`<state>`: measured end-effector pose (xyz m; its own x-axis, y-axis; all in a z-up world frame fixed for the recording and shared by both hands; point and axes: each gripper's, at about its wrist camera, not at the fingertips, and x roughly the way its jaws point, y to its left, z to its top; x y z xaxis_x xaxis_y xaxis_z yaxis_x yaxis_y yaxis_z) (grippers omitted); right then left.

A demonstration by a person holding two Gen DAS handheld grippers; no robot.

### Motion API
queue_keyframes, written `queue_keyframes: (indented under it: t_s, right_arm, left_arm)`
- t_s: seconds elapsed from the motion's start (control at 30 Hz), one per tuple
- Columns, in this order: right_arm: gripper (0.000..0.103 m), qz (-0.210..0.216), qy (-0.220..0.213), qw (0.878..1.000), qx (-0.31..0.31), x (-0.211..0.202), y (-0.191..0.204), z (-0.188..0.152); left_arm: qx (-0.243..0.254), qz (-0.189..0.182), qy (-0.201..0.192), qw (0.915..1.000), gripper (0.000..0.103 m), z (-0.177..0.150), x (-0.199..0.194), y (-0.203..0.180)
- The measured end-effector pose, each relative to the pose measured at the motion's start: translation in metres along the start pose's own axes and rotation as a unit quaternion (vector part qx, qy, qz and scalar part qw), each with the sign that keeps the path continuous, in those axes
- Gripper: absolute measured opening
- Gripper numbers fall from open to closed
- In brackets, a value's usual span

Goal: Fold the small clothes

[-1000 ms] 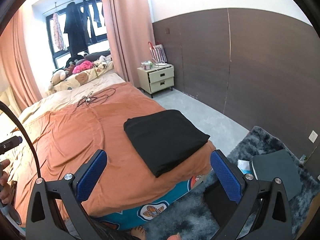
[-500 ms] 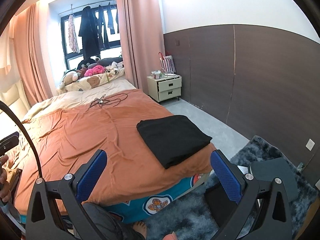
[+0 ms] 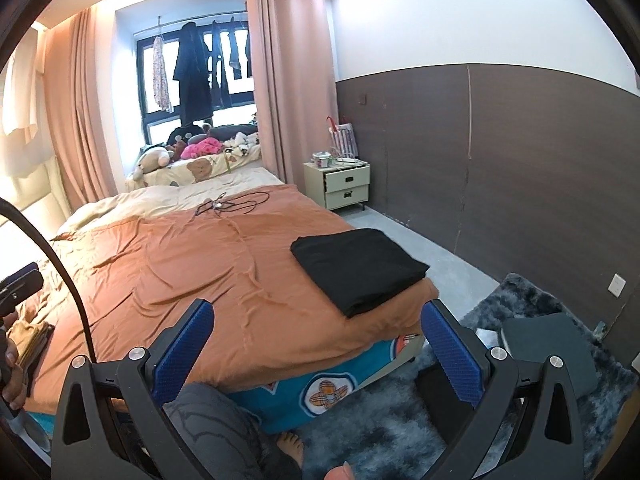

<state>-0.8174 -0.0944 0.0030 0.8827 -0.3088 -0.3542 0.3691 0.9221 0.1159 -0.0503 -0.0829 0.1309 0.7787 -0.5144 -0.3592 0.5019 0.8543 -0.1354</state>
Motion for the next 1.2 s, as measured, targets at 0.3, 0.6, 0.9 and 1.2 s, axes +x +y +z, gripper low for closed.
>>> queue_keyframes:
  t_s: [0.3, 0.6, 0.9, 1.2]
  right_arm:
    - [0.103, 0.007, -0.017, 1.000, -0.024, -0.009, 0.018, -0.034]
    - [0.103, 0.018, -0.018, 0.999, -0.027, -0.008, 0.029, -0.077]
    - [0.103, 0.024, -0.008, 0.999, -0.022, -0.013, 0.031, -0.090]
    - [0.103, 0.030, -0.014, 0.999, -0.016, -0.025, 0.037, -0.109]
  left_arm:
    - [0.005, 0.005, -0.011, 0.9999, 0.103, -0.034, -0.025, -0.002]
    - [0.013, 0.025, -0.003, 0.9996, 0.103, -0.068, -0.028, -0.004]
    - [0.012, 0.046, -0.005, 0.9989, 0.103, -0.098, -0.040, 0.000]
    - [0.004, 0.060, -0.009, 0.9982, 0.103, -0.112, -0.045, 0.008]
